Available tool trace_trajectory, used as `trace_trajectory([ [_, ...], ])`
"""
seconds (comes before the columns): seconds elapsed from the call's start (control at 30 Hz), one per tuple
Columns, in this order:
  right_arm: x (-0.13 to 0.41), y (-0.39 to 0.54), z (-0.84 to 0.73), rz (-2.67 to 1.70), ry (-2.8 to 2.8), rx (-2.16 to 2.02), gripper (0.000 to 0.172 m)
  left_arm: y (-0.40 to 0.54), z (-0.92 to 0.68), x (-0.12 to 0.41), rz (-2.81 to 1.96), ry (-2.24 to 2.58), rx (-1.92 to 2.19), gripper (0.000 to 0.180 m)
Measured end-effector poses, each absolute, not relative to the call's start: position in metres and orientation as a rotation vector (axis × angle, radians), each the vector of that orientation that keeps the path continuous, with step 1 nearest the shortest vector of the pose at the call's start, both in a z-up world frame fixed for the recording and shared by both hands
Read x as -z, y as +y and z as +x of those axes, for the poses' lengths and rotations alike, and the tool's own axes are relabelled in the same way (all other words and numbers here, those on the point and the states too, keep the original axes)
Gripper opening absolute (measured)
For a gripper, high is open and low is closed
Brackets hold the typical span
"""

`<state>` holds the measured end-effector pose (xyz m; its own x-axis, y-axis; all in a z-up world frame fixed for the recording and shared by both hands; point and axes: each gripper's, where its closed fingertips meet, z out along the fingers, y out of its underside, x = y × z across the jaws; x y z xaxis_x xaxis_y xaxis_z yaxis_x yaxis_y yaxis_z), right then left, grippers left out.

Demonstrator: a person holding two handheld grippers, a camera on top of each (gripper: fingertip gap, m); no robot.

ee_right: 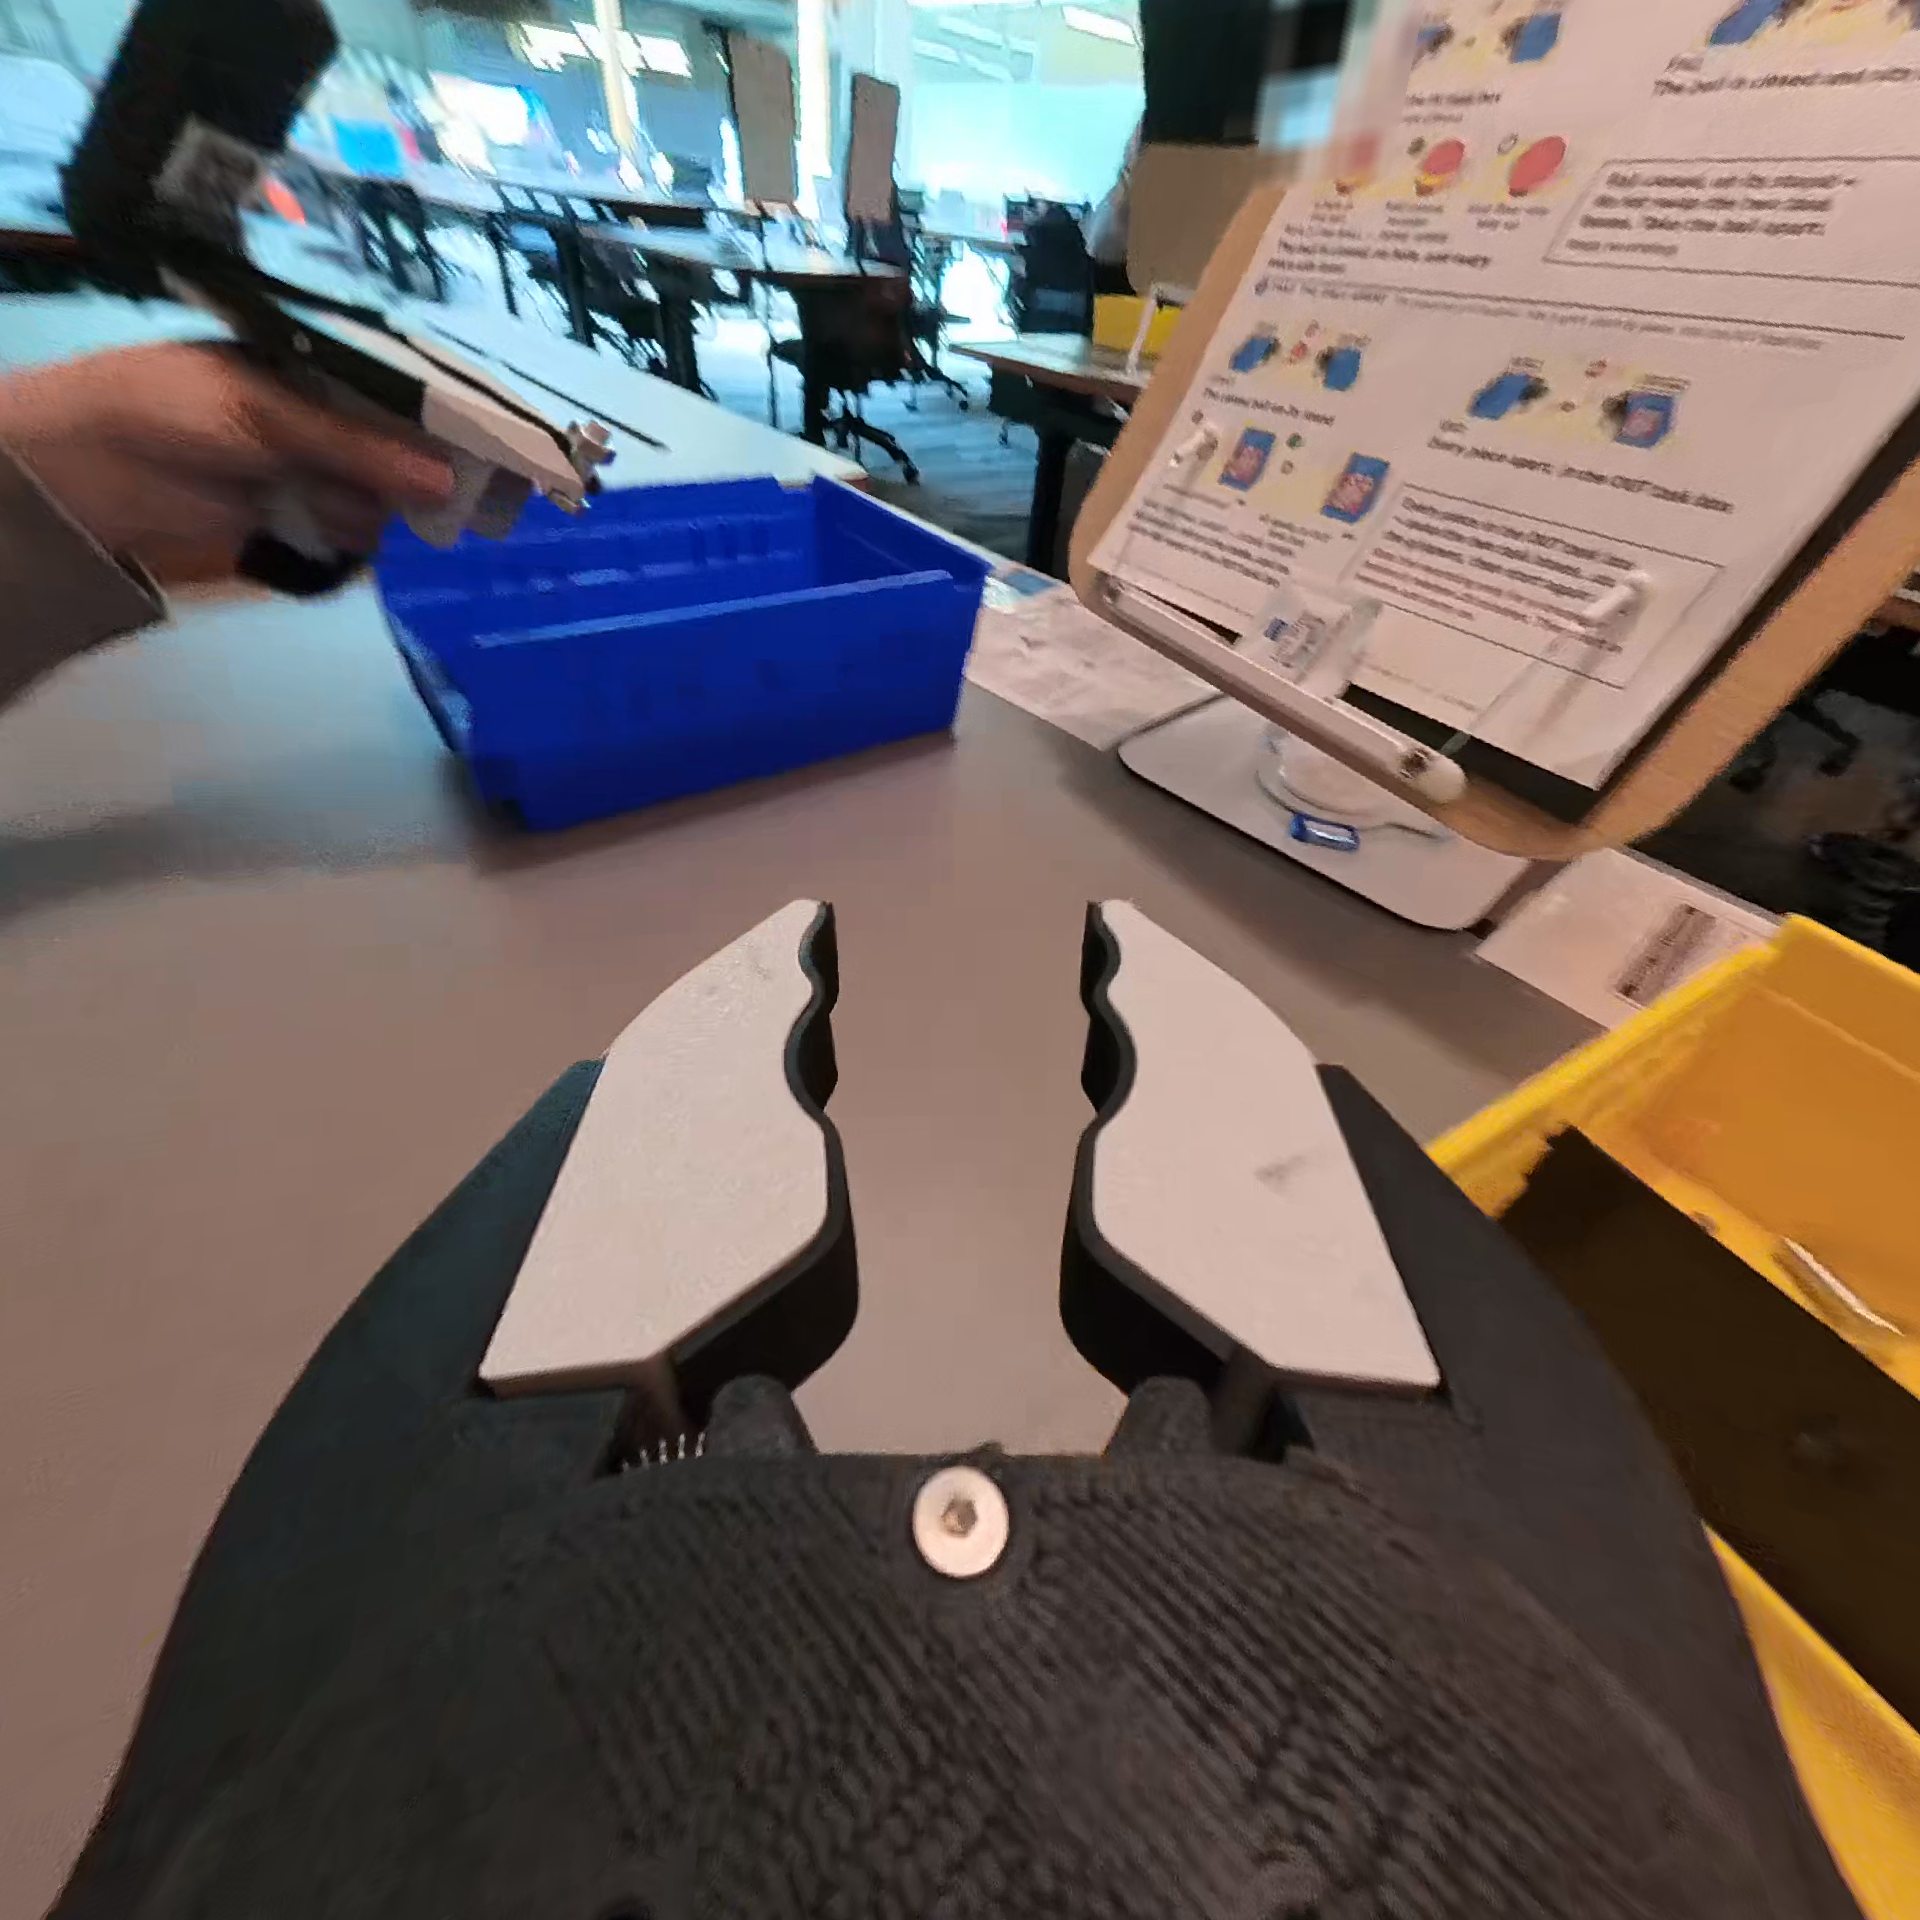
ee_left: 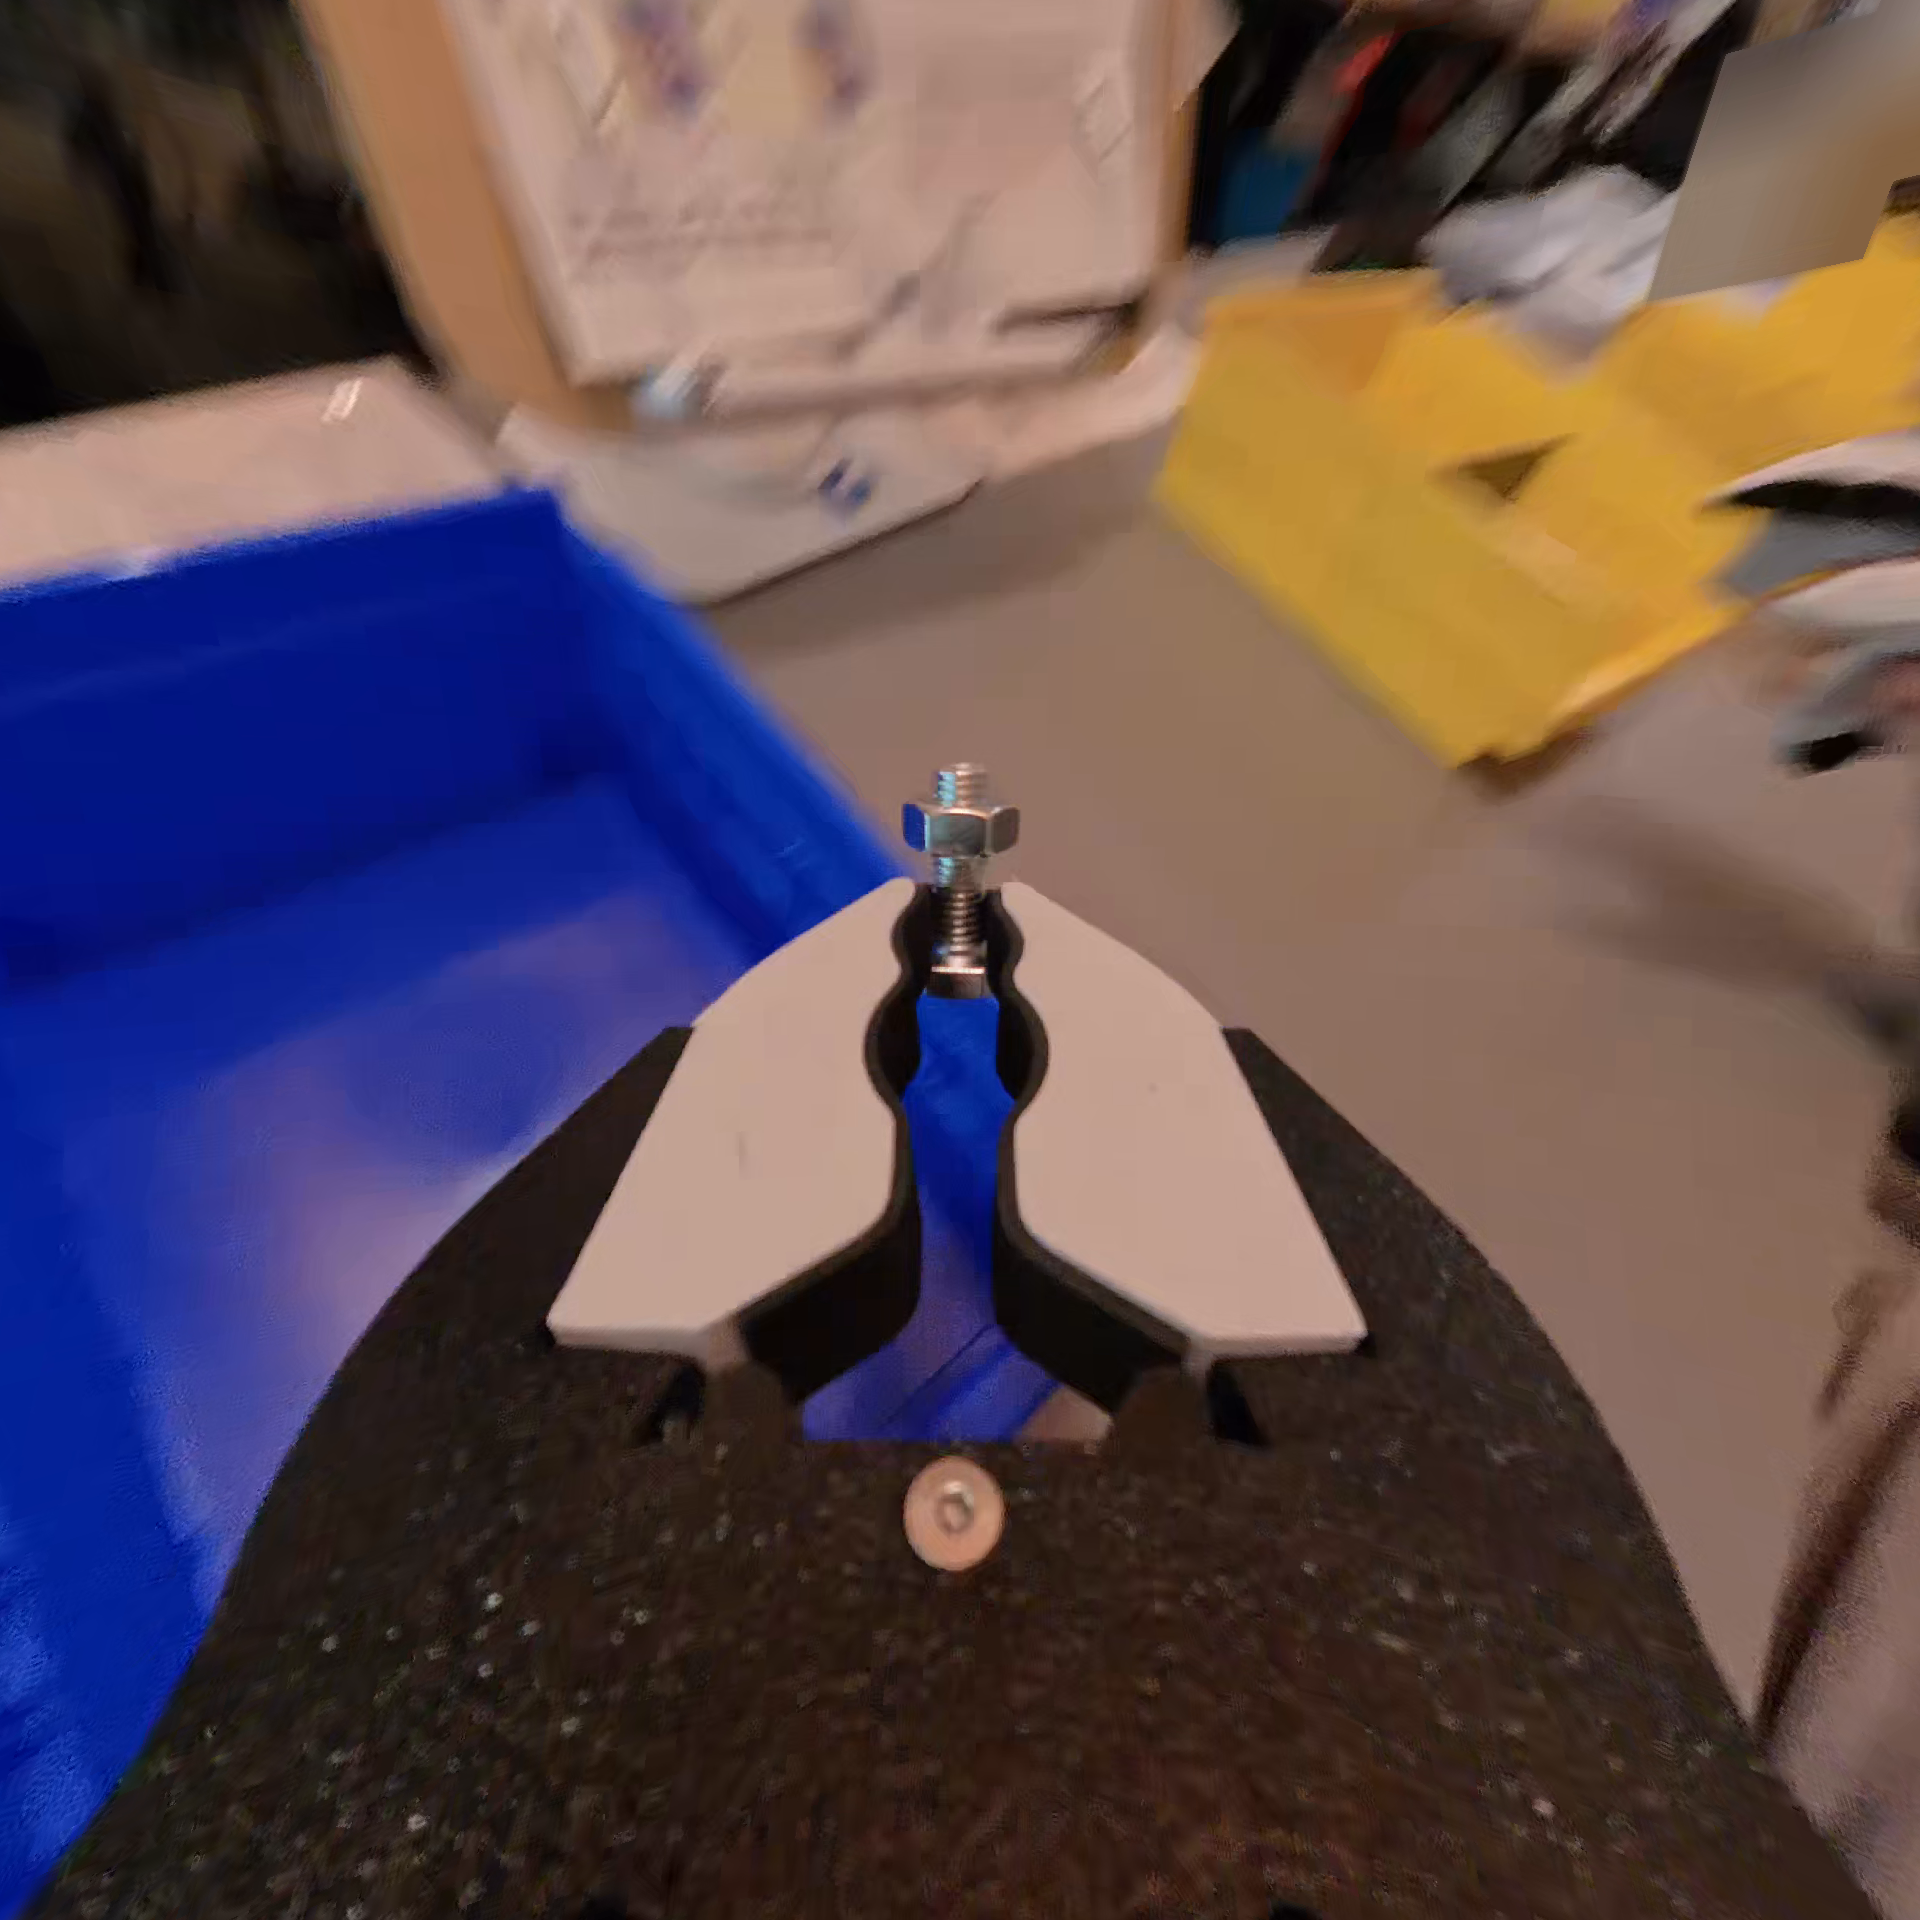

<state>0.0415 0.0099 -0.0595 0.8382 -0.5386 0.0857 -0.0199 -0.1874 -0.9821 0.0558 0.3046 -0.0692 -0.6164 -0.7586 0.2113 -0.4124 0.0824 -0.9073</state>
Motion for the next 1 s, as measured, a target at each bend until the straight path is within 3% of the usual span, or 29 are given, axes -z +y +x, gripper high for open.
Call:
trace_trajectory([
  [0.03,0.056,0.018,0.037,-1.684,0.414,0.465,0.044,0.286,0.041,0.055,-1.063,2.010,1.668,0.009],
  [0.2,0.048,0.070,0.001,-1.596,0.283,0.316,0.047,0.193,-0.024,0.030,-0.635,1.905,2.187,0.009],
  [0.37,0.041,0.102,-0.040,-1.472,0.251,0.225,0.049,0.135,-0.050,0.062,-0.385,1.918,2.418,0.009],
  [1.0,0.068,0.128,-0.070,-1.490,0.160,0.269,0.035,0.100,-0.078,0.087,-0.144,1.929,2.450,0.009],
])
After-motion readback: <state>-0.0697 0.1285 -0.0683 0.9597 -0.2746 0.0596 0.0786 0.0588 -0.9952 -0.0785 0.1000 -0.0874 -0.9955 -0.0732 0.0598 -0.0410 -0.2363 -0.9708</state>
